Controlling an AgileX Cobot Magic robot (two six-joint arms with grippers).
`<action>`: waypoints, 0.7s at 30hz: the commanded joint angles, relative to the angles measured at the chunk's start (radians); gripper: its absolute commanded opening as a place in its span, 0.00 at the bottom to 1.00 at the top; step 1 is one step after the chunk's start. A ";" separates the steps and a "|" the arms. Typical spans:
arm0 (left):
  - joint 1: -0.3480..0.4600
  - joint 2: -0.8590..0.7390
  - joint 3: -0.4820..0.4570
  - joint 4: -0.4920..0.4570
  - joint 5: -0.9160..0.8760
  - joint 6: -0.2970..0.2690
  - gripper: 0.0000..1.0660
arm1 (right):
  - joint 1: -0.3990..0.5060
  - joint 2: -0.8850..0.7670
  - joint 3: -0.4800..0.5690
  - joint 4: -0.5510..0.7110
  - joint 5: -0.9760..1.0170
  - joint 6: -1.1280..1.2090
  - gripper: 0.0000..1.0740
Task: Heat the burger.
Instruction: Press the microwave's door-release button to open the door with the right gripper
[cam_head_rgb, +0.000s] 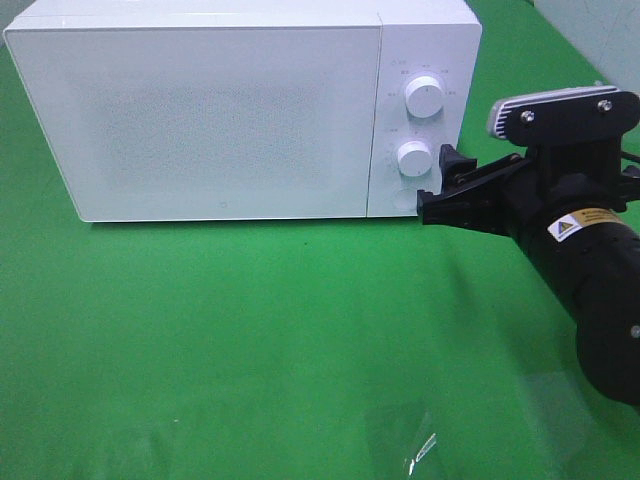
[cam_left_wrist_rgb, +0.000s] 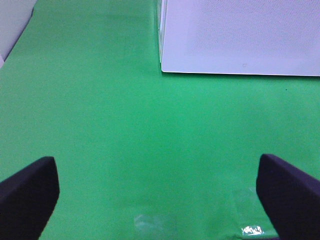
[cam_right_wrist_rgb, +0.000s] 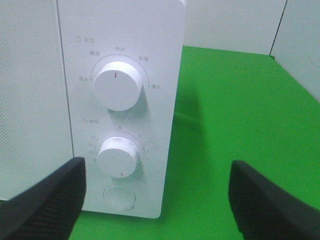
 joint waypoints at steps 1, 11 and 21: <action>-0.004 -0.016 0.000 0.000 -0.017 -0.003 0.95 | 0.043 0.039 0.000 0.045 -0.047 -0.012 0.71; -0.004 -0.016 0.000 0.000 -0.017 -0.002 0.95 | 0.051 0.098 0.000 0.036 -0.055 0.053 0.71; -0.004 -0.016 0.000 0.000 -0.017 -0.002 0.95 | 0.051 0.160 -0.011 0.029 -0.067 0.092 0.71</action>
